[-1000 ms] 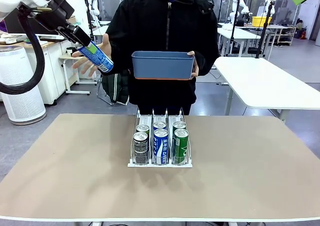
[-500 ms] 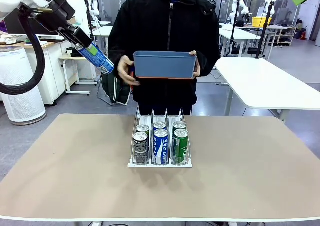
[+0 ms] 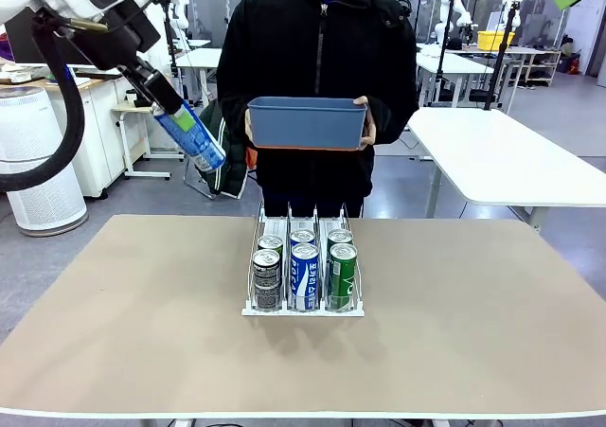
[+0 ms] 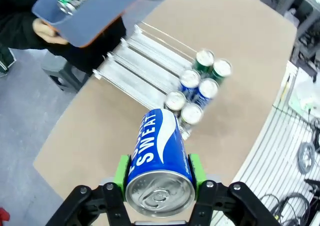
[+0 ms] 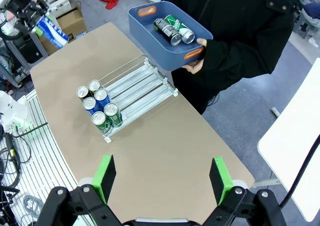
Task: Fill the beverage cans into the dispenser.
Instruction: Place the picked Ionic drink in the line of the Automatic Can Dispenser with the same cans.
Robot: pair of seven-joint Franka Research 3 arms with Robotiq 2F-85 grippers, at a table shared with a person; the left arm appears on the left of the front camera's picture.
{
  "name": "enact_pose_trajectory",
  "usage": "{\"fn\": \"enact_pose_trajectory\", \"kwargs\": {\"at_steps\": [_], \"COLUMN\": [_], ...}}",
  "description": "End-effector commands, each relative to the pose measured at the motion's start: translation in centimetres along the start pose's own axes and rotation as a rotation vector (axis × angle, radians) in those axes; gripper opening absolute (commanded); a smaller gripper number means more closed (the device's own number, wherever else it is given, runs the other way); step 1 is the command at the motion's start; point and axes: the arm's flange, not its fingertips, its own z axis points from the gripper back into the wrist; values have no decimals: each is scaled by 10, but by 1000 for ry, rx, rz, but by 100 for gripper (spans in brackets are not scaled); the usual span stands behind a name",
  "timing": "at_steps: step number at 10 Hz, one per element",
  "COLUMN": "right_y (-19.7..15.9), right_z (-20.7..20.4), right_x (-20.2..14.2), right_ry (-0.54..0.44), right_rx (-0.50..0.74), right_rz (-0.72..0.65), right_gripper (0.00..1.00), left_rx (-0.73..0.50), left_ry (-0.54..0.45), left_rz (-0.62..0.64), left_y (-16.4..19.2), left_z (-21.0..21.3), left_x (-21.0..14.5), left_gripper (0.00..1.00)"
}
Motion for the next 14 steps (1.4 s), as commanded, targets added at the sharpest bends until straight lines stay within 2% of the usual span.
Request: {"fn": "enact_pose_trajectory", "kwargs": {"at_steps": [1,4,5,10,11,14], "right_y": [1,1,1,1,1,1], "right_z": [0,0,0,0,0,0], "right_x": [0,0,0,0,0,0], "right_ry": [2,2,2,2,2,2], "right_rx": [-1,-1,-1,-1,-1,-1], "right_rz": [1,1,1,1,1,1], "right_gripper": [100,100,100,100,100,100], "left_rx": [-30,-136,-72,-96,-60,-43], "left_ry": [53,149,101,115,174,241], "left_rz": [-46,-131,-81,-84,-88,-135], "left_y": [-16,-40,-32,-34,-46,-92], "left_z": [2,-13,-11,-15,-14,-31], "left_x": [0,6,1,1,16,47], "left_gripper": [58,58,58,58,58,58]}}
